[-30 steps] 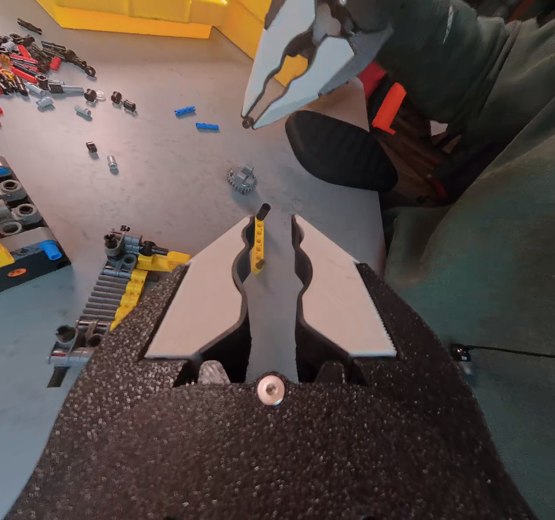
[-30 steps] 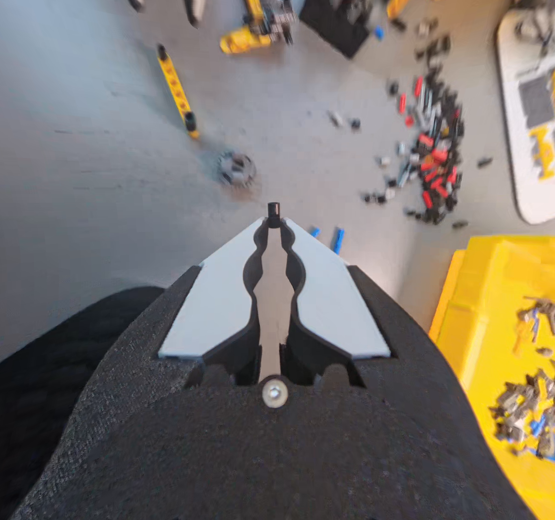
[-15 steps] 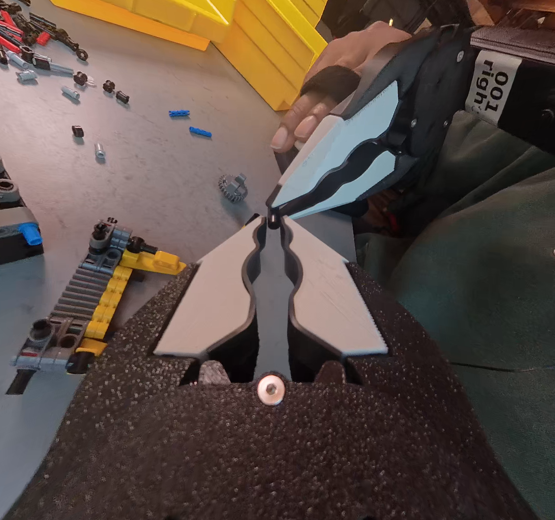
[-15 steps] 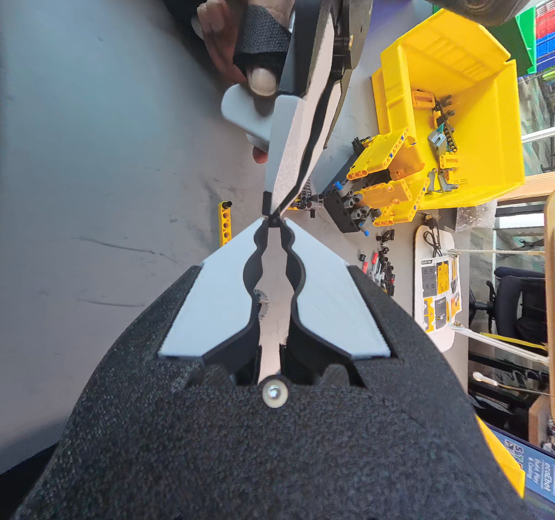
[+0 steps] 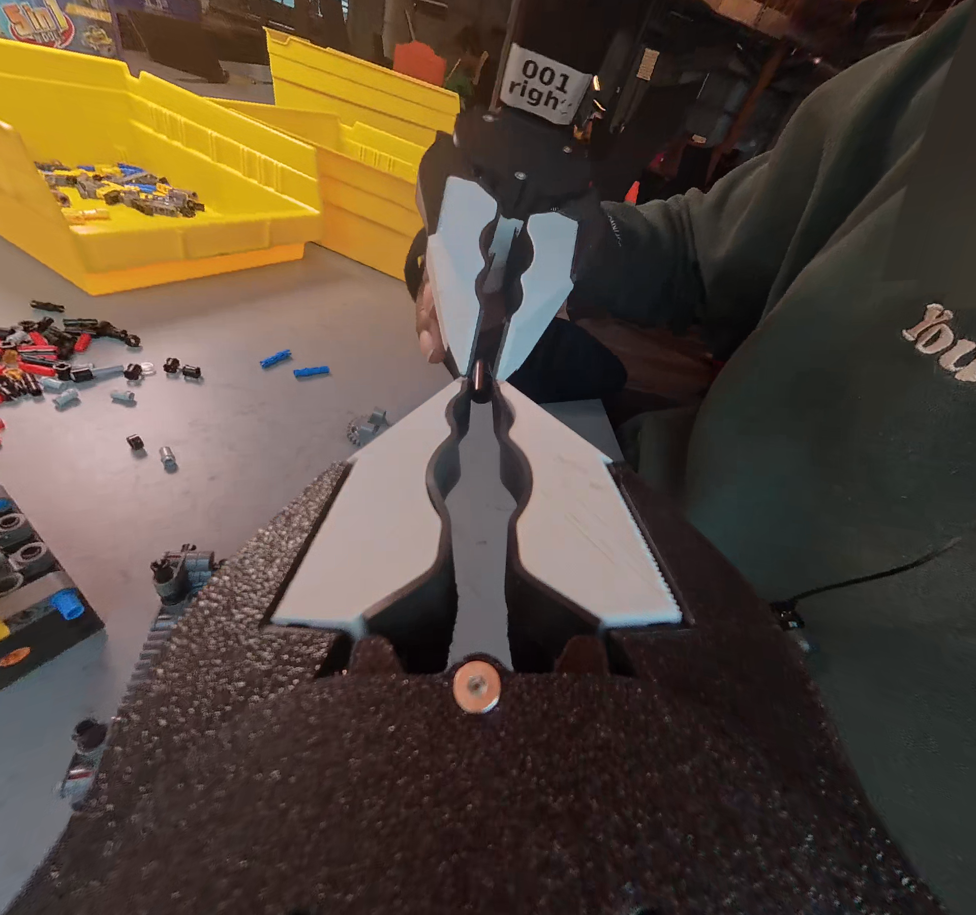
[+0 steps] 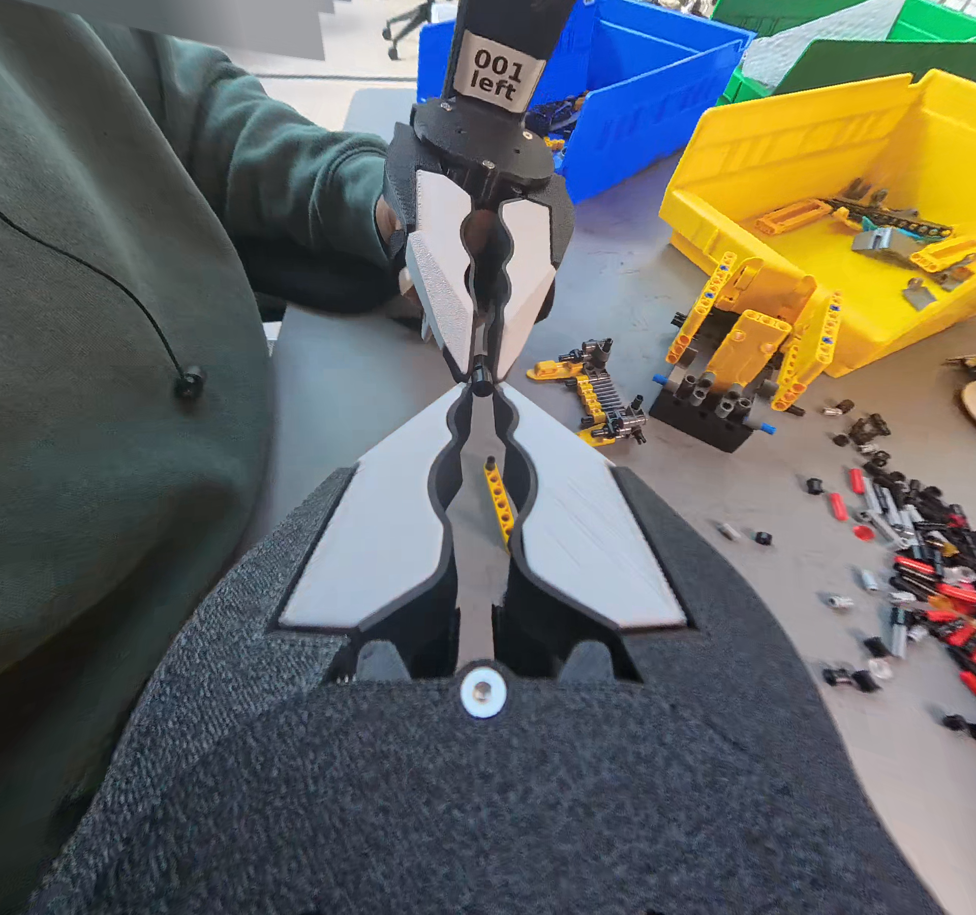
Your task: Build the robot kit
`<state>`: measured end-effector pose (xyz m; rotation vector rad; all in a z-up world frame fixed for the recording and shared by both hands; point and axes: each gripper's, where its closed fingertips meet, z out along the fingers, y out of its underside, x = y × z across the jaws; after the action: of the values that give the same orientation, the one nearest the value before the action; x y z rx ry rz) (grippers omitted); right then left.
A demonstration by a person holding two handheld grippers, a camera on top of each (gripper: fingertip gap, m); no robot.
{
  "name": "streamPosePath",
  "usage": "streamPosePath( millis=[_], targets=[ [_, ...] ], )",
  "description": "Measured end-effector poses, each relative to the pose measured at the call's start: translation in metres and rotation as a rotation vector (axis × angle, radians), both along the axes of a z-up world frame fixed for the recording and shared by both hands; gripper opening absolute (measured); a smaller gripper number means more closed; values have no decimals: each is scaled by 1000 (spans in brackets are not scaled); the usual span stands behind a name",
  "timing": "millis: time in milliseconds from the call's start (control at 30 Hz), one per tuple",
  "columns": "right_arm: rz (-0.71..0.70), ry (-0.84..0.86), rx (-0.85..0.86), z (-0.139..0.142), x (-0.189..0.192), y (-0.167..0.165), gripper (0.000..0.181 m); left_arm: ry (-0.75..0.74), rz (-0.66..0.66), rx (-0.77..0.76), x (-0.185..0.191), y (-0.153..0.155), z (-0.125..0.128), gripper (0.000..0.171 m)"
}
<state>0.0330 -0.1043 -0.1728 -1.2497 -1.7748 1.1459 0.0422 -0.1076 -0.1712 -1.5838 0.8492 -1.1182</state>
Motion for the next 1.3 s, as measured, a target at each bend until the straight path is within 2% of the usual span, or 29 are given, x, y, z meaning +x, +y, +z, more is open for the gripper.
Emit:
streamPosePath(
  millis=[167, 367, 533, 633, 767, 867, 933, 1033, 1167, 1300],
  targets=[
    [45, 29, -164, 6, 4, -6, 11, 40, 14, 109, 3, -3, 3, 7],
    [23, 54, -218, 8, 2, -4, 9, 77, 51, 170, 2, -1, 4, 7],
    [-8, 71, -236, 10, -1, -1, 7, 86, 69, 160, -1, 1, 5, 7],
    [-27, 35, -235, 3, -2, 2, 6, 130, 73, 119, -2, 4, -3, 8],
    [-24, -131, -148, -24, 6, 3, 6, 405, 56, 9, -16, 6, -52, 26],
    [-7, -286, -59, -50, 15, -2, 6, 596, 56, -36, -27, 6, -84, 24],
    [-21, -370, 2, -66, 18, 0, 6, 658, 44, -52, -28, 4, -95, 20],
    [-58, -446, 80, -81, 21, 10, 6, 703, 27, -43, -22, 1, -103, 13],
    [-97, -482, 171, -83, 22, 29, 6, 709, 51, -15, -10, 6, -102, 6],
    [-25, -488, 206, -73, 21, 27, 6, 721, 91, 22, -2, 15, -100, 6]
  ],
)
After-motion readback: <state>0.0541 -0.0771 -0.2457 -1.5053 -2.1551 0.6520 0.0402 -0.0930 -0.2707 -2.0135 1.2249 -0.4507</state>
